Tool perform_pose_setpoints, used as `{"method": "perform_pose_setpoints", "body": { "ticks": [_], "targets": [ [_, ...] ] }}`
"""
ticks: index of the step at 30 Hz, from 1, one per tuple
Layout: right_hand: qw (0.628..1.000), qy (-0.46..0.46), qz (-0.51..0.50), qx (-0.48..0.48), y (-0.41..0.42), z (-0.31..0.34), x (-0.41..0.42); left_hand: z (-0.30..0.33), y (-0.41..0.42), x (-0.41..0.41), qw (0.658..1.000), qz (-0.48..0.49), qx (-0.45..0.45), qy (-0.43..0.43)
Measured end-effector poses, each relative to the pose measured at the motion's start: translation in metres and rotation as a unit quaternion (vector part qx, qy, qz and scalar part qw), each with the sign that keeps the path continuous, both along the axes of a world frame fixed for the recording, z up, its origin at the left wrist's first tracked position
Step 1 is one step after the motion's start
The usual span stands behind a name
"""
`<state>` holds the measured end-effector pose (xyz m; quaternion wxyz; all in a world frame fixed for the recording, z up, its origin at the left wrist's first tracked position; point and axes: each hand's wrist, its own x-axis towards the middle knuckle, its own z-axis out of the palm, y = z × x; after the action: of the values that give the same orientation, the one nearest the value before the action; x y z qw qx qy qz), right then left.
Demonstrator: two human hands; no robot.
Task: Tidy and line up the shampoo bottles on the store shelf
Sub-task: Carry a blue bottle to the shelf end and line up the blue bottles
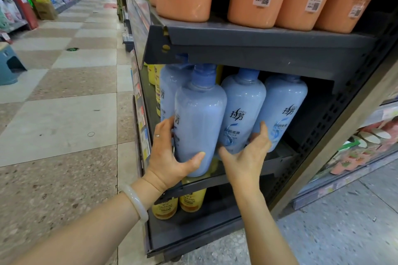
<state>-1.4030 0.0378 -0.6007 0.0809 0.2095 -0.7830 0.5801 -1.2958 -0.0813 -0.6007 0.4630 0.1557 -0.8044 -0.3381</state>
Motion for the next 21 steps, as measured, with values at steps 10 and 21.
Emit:
{"method": "perform_pose_setpoints", "body": {
  "ticks": [10, 21],
  "targets": [
    [0.999, -0.025, 0.028, -0.010, 0.016, -0.008, -0.005, 0.002, 0.001, 0.001, 1.000, -0.007, 0.010, -0.002],
    [1.000, -0.011, -0.006, -0.022, -0.010, -0.003, -0.014, -0.002, 0.006, 0.004, 0.998, 0.011, 0.063, -0.029]
  ]
}}
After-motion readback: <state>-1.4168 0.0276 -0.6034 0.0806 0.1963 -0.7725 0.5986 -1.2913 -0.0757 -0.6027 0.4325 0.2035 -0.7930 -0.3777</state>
